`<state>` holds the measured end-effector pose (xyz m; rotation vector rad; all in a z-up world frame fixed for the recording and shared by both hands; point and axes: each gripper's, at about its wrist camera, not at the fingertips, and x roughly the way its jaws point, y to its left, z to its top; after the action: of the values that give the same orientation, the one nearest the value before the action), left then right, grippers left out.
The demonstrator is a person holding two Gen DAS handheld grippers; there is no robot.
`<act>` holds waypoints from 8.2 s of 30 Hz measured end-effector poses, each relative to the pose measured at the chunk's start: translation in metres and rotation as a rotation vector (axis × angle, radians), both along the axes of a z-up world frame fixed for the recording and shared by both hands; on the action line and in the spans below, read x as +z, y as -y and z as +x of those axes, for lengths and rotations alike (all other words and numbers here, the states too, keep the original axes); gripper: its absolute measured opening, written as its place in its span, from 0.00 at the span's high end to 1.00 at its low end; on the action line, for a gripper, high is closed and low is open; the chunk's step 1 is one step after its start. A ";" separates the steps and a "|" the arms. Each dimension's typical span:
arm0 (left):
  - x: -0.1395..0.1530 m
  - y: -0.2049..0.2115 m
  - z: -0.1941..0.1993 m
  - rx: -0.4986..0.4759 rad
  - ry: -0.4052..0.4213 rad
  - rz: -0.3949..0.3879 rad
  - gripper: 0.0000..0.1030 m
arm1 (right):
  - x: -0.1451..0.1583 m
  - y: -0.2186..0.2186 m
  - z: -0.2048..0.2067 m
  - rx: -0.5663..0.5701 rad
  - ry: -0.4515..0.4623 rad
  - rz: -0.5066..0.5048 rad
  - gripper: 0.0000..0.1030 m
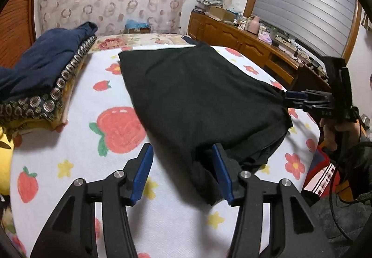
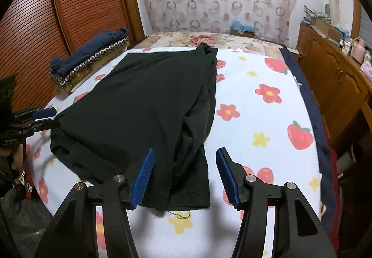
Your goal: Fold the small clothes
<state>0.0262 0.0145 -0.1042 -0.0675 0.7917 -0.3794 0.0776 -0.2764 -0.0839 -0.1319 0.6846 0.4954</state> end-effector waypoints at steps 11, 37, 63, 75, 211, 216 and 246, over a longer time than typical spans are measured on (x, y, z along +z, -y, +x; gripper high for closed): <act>-0.016 0.011 -0.004 -0.035 -0.053 -0.012 0.48 | -0.017 -0.003 0.004 0.015 -0.064 -0.017 0.46; -0.004 0.010 -0.004 -0.052 -0.001 -0.082 0.93 | -0.014 -0.006 -0.003 0.113 -0.058 0.053 0.90; 0.046 -0.033 0.201 0.108 0.045 -0.004 0.80 | 0.082 -0.075 0.196 0.046 0.036 0.133 0.79; 0.042 -0.032 0.180 0.060 0.061 0.032 0.20 | 0.082 -0.062 0.162 0.140 0.126 -0.011 0.54; 0.082 -0.095 0.051 0.368 0.327 0.106 0.13 | 0.123 -0.190 0.128 0.186 0.282 0.107 0.31; 0.085 -0.069 0.043 0.331 0.331 0.108 0.13 | 0.112 -0.166 0.081 0.084 0.292 0.133 0.30; 0.131 -0.017 0.022 0.291 0.430 0.116 0.13 | 0.113 -0.149 -0.054 -0.197 0.436 0.204 0.30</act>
<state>0.0481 0.0316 0.0272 0.0084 0.3691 -0.0640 0.0240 -0.1271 0.0290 0.0212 0.2150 0.3291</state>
